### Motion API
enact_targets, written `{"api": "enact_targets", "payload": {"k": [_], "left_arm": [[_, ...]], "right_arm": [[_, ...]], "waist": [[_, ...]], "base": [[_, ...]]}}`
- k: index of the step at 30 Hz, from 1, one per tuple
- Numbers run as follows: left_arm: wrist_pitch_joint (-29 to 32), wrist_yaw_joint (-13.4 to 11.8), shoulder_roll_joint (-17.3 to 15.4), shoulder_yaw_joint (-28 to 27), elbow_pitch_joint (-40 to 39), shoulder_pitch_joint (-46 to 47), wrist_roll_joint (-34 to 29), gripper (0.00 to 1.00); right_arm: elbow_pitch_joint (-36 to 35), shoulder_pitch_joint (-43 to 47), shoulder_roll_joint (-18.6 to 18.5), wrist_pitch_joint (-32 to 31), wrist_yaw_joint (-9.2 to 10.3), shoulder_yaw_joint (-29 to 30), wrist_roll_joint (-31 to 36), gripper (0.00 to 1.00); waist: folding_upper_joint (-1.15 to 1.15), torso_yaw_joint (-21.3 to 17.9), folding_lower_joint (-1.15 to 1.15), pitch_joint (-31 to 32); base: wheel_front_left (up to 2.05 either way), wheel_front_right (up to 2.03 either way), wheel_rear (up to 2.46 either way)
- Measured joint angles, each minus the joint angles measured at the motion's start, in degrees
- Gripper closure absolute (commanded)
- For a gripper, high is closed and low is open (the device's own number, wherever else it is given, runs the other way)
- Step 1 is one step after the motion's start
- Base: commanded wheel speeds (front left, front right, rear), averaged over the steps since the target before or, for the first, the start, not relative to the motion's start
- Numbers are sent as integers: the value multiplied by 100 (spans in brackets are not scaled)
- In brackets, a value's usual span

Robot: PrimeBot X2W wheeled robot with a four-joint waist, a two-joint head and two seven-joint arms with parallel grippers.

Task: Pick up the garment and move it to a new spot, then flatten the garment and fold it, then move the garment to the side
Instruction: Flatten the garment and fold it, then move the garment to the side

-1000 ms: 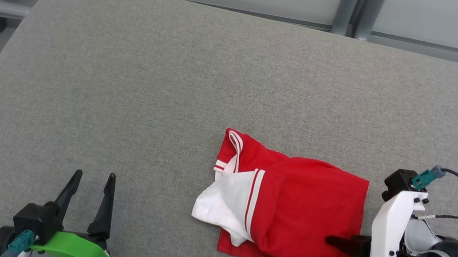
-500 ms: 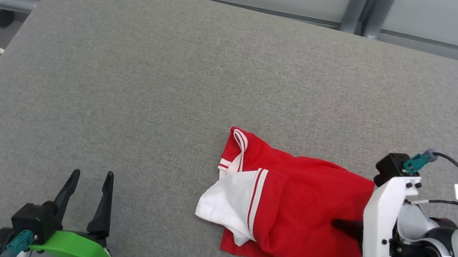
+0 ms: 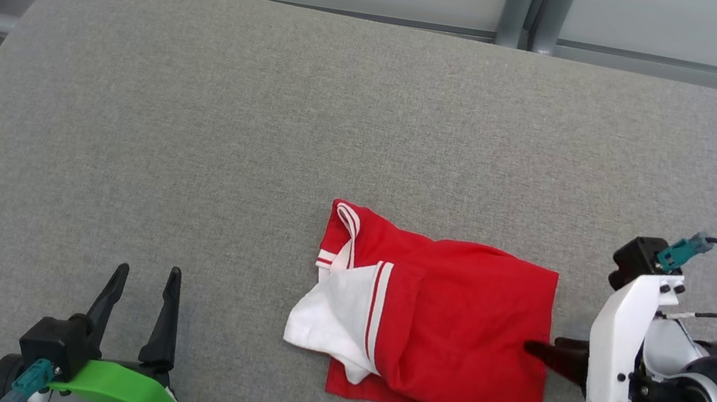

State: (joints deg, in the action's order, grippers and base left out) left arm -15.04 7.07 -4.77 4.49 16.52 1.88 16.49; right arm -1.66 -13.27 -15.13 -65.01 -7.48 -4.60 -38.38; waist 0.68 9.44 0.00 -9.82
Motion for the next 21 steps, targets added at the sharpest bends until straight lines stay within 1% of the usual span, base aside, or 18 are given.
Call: {"api": "enact_targets", "payload": {"k": [5, 11, 16, 21], "left_arm": [[1, 5, 0, -40, -12, 1, -3, 0], [0, 8, 1, -68, -11, 3, -18, 0], [0, 23, 21, -18, 8, 81, -43, 0], [0, 24, 30, 0, 8, 138, -47, 0]], "right_arm": [[-105, 180, 14, -96, 0, -192, 78, 0], [-88, 248, 205, 15, 0, -427, 277, 0], [269, 180, 385, 330, 0, -602, 511, 0], [673, -37, 461, 747, -7, -779, 765, 0]], "waist": [[0, 14, 0, -67], [0, 58, 0, -148], [0, 95, 0, -249], [0, 138, 0, -348]], "base": [[0, 0, 0], [0, 0, 0], [0, 0, 0], [0, 0, 0]]}}
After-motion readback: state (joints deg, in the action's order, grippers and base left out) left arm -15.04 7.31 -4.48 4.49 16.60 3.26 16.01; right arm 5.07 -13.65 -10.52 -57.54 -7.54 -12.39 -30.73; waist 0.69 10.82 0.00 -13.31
